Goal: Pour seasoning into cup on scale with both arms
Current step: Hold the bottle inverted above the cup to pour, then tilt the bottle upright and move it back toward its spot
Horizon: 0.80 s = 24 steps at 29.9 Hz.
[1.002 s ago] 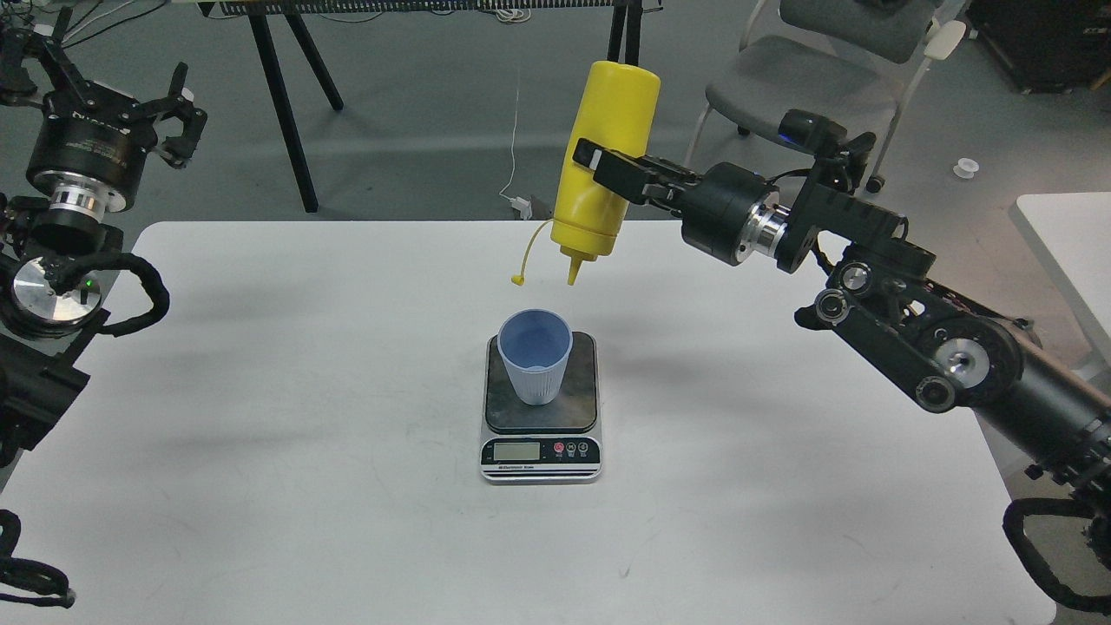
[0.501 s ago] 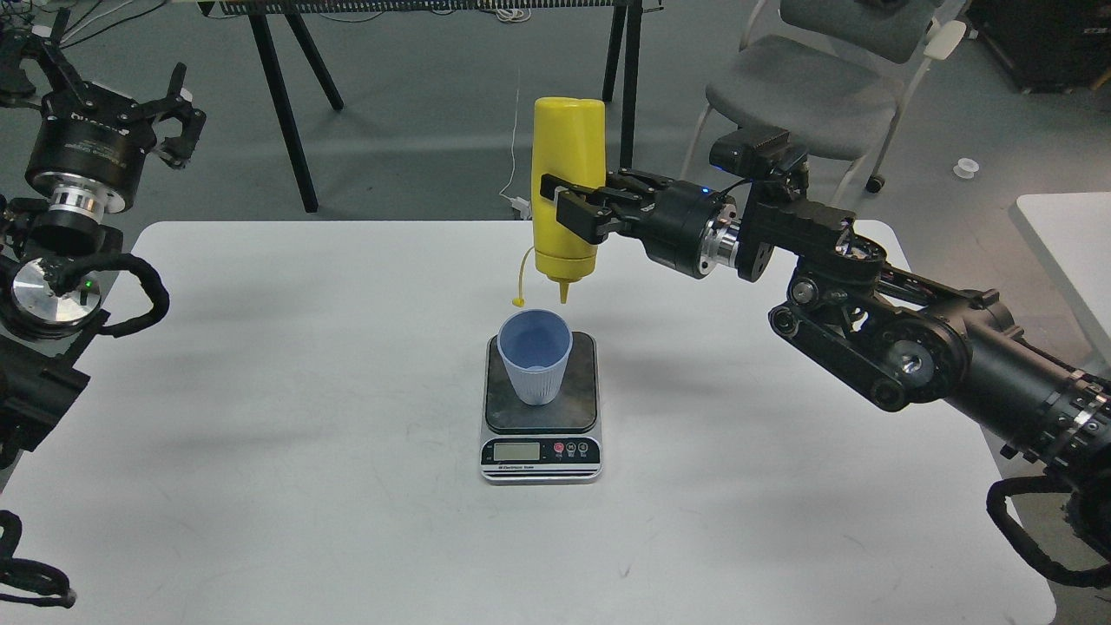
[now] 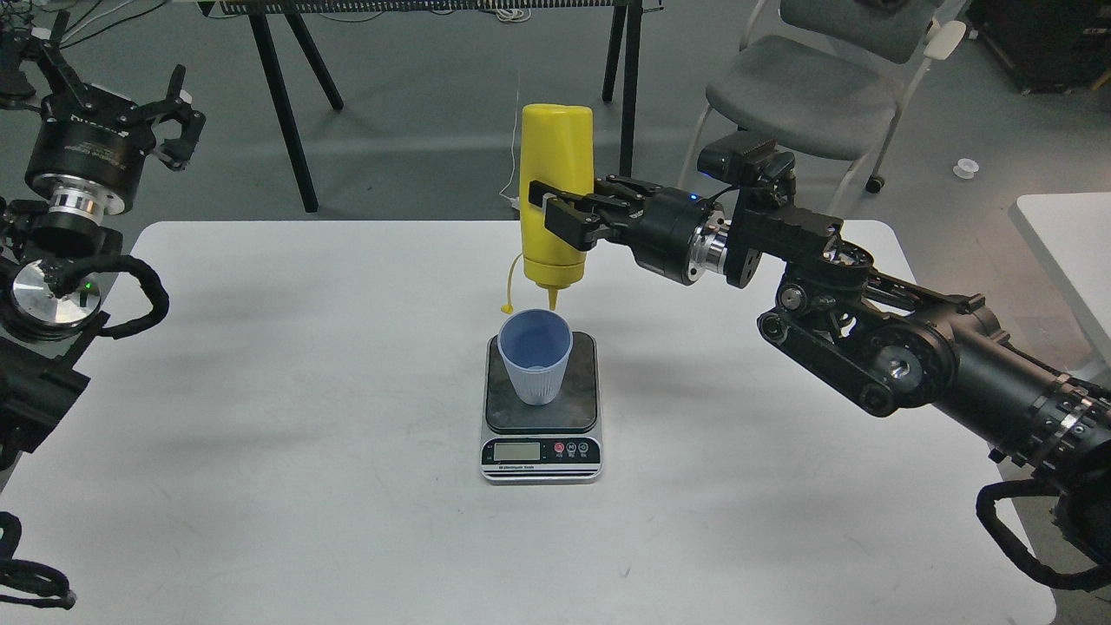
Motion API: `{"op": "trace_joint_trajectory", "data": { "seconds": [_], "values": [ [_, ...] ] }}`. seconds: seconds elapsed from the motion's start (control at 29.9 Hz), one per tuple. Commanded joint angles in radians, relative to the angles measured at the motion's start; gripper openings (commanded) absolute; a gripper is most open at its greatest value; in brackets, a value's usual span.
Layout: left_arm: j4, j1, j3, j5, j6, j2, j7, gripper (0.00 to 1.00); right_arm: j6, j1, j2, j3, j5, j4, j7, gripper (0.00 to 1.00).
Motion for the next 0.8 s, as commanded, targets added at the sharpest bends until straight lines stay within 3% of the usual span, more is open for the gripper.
{"op": "trace_joint_trajectory", "data": {
  "seconds": [0.0,0.33,0.5,0.77],
  "values": [
    [0.000,0.004,0.000,0.000,0.000,0.001,0.000,0.99,0.003,0.000,0.000,0.015,0.045,0.000,-0.003,0.37],
    [0.000,0.004,0.000,0.000,0.000,0.002,0.002,0.99,0.017,-0.010,-0.110,0.052,0.728,0.015,-0.007,0.36],
    [0.000,0.004,0.000,0.000,0.000,0.002,0.002,0.99,0.083,-0.070,-0.198,0.057,1.208,0.038,-0.014,0.35],
    [-0.011,0.004,0.001,0.002,0.000,0.004,0.002,0.99,0.207,-0.263,-0.209,0.214,1.582,0.038,-0.012,0.35]
  ]
}}
